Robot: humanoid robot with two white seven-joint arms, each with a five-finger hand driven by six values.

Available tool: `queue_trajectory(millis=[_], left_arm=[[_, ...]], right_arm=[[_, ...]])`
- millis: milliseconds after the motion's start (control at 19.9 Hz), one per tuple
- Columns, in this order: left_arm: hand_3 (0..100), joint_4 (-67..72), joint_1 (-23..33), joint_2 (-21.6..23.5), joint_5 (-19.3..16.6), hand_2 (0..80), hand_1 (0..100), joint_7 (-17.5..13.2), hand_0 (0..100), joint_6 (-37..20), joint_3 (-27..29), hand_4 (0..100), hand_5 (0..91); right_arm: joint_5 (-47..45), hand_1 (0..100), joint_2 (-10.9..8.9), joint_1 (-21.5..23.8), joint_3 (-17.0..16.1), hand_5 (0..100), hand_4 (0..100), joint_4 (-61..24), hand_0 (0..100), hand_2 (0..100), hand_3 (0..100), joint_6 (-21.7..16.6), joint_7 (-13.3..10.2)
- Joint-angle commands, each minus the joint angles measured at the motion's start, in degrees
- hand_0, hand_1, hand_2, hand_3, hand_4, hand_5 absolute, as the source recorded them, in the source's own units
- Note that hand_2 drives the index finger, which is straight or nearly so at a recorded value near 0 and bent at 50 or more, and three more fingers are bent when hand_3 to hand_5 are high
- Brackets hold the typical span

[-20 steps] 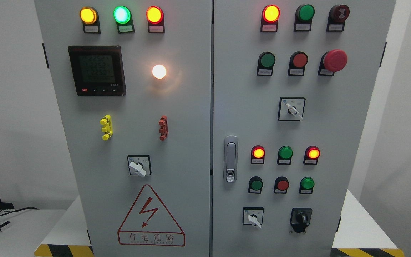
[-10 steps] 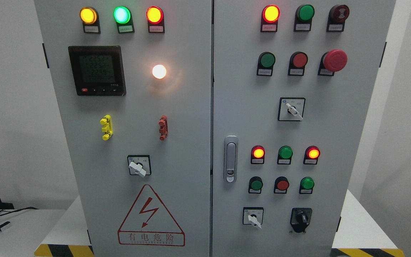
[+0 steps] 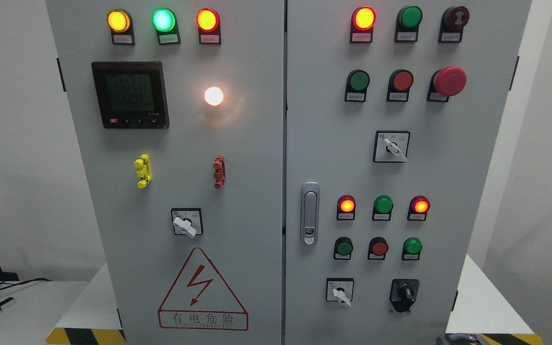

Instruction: Trip black knob to open circuit

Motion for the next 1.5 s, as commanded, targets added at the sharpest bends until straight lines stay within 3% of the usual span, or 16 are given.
queue_trajectory(millis=[0,451,552,1454], left_arm=[[0,0.0,0.0,-0.1,-1.8,0.0,39,0.0,12,0.0,0.0,0,0.0],[0,0.0,0.0,0.0,-1.8,0.0,39,0.0,12,0.0,0.0,0,0.0],[0,0.0,0.0,0.0,-1.8,0.0,39,0.0,12,0.0,0.0,0,0.0],[0,0.0,0.0,-0.1,-1.8,0.0,39,0.0,12,0.0,0.0,0,0.0]], right_arm=[[0.7,76,0.19,-1.6,0.2,90,95,0.1,22,54,100,0.6,0.1],[1.0,82,0.19,-4.2,1.9,88,93,0.9,34,50,100,1.8,0.1],[1.6,83,0.19,-4.9,2.1,88,92,1.4,38,44,100,1.8,0.1],[2.3,85,0.28,-7.3,3.7,87,91,3.5,45,44,100,1.8,0.0]])
